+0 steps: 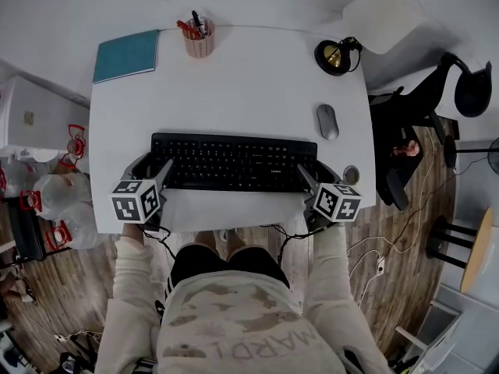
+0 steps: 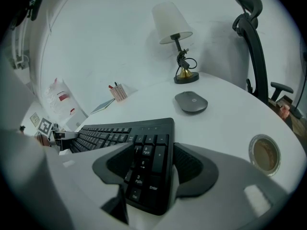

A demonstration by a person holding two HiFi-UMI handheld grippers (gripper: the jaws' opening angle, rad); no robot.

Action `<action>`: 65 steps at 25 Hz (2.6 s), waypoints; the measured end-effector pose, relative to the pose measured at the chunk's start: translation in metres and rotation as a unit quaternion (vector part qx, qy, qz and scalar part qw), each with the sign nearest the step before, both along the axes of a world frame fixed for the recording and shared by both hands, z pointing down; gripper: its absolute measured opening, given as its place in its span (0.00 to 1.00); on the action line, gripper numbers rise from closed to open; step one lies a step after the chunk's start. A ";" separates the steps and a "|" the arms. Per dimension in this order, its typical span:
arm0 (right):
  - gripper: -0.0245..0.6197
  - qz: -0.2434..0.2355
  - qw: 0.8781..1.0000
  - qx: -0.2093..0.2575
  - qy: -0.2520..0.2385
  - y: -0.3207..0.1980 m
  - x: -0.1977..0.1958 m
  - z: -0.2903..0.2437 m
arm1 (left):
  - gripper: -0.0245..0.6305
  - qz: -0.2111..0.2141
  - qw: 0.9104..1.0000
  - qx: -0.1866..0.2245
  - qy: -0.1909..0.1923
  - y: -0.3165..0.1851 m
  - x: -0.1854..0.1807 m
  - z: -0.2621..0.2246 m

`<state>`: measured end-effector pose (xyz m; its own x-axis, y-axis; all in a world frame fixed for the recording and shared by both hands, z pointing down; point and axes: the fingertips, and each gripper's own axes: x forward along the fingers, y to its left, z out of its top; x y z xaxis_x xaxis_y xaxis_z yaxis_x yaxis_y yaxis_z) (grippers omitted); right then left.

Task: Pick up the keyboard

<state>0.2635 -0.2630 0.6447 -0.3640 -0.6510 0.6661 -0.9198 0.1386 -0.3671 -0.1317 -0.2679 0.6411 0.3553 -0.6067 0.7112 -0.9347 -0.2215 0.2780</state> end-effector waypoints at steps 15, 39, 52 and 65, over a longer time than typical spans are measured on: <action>0.44 0.014 0.999 0.026 0.014 -0.003 -0.001 -0.016 | 0.44 -0.038 0.999 -0.010 0.005 0.003 -0.004 -0.009; 0.43 0.010 0.985 0.170 0.012 -0.038 -0.005 -0.124 | 0.44 -0.058 0.989 0.137 0.000 -0.022 -0.007 -0.117; 0.43 0.014 0.971 0.238 0.010 -0.042 -0.005 -0.192 | 0.44 -0.055 0.974 0.218 0.001 -0.028 -0.007 -0.187; 0.43 0.010 0.954 0.299 0.014 -0.038 -0.010 -0.249 | 0.44 -0.060 0.959 0.277 0.006 -0.022 -0.012 -0.238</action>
<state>0.2530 -0.3010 0.3956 -0.3345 -0.9244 0.1835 -0.9330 0.2973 -0.2029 -0.1437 -0.2902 0.4030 0.2661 -0.9271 0.2638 -0.9600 -0.2302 0.1594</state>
